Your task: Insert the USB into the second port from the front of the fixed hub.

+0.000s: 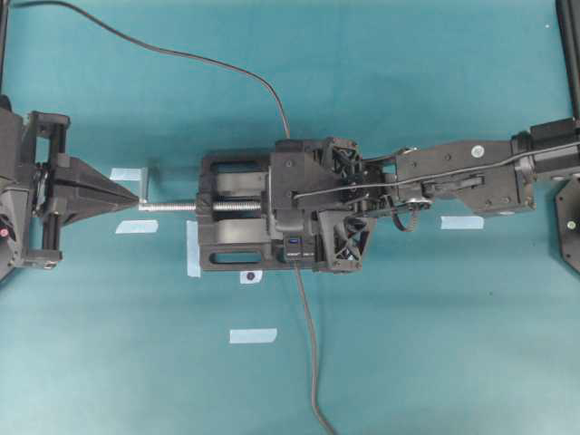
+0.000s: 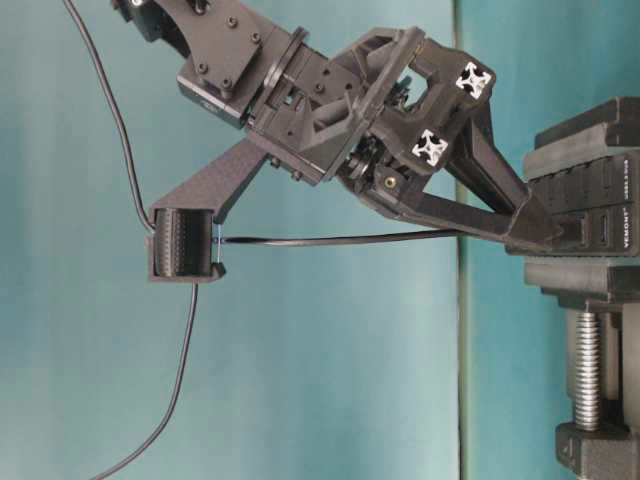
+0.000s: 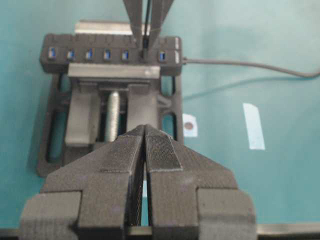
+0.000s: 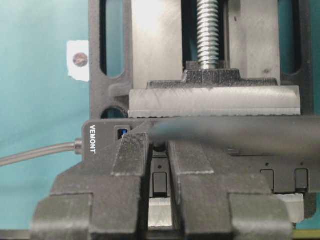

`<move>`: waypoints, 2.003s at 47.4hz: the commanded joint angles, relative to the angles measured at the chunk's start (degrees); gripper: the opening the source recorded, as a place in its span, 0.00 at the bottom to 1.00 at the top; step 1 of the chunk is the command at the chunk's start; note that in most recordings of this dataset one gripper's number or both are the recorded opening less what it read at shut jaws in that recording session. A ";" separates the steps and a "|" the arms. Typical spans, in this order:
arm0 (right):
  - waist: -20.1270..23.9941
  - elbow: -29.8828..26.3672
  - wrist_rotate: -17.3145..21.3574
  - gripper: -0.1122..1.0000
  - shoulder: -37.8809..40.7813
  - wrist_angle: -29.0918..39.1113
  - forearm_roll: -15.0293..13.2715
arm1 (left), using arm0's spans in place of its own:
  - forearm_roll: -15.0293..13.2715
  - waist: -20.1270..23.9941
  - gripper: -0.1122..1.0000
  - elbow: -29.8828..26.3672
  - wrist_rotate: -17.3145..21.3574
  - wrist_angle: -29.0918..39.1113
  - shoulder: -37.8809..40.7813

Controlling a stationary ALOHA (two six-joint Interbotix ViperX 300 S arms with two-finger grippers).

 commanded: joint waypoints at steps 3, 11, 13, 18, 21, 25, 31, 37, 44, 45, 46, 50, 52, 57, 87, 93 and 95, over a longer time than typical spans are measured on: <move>0.44 -0.18 0.44 0.16 0.62 0.62 0.18 | 0.09 -0.09 0.10 -0.79 -0.09 -0.62 0.00; 0.44 -0.26 0.44 0.16 0.79 0.88 0.18 | 0.09 -0.09 0.10 -0.70 -0.09 -0.53 0.09; 0.44 -0.18 0.44 0.16 0.79 1.05 0.18 | 0.09 -0.09 0.10 -0.70 -0.09 -0.62 0.09; 0.44 -0.18 0.44 0.16 0.79 1.49 0.18 | 0.09 0.00 0.10 -0.62 -0.09 -0.62 0.09; 0.44 -0.18 0.44 0.16 0.70 1.49 0.18 | 0.18 -0.09 0.10 -0.62 0.00 -0.62 0.09; 0.44 -0.18 0.44 0.16 0.79 1.49 0.18 | 0.09 -0.09 0.11 -0.62 -0.09 -0.62 0.09; 0.44 -0.26 0.44 0.16 0.79 1.58 0.18 | 0.18 -0.09 0.10 -0.62 -0.09 -0.62 0.09; 0.44 -0.35 0.44 0.16 0.70 1.49 0.18 | 0.09 -0.09 0.10 -0.62 -0.09 -0.62 0.00; 0.44 -0.44 0.44 0.16 0.70 1.49 0.18 | 0.09 0.00 0.10 -0.62 -0.09 -0.62 0.09; 0.44 -0.44 0.53 0.16 0.70 1.58 0.18 | 0.18 -0.09 0.10 -0.62 -0.09 -0.62 0.09; 0.44 -0.53 0.53 0.16 0.70 1.49 0.18 | 0.18 -0.09 0.10 -0.62 -0.09 -0.62 0.09; 0.44 -0.70 0.53 0.16 0.70 1.49 0.18 | 0.18 -0.09 0.10 -0.62 -0.09 -0.62 0.09; 0.44 -0.79 0.53 0.16 0.70 1.49 0.18 | 0.09 0.00 0.10 -0.62 -0.09 -0.62 0.09; 0.44 -1.05 0.53 0.16 0.70 1.32 0.18 | 0.18 -0.09 0.10 -0.62 0.00 -0.62 0.09; 0.44 -1.49 0.53 0.56 -0.35 -0.18 0.18 | 0.09 -0.09 0.10 -0.35 -0.09 -0.62 -0.97; 0.44 -1.49 0.53 0.75 -0.26 -0.62 0.18 | 0.09 0.00 0.10 -0.26 0.00 -0.62 -1.67; 0.44 -1.41 0.53 0.80 -0.26 -0.79 0.18 | 0.09 0.00 0.10 -0.18 -0.09 -0.62 -1.93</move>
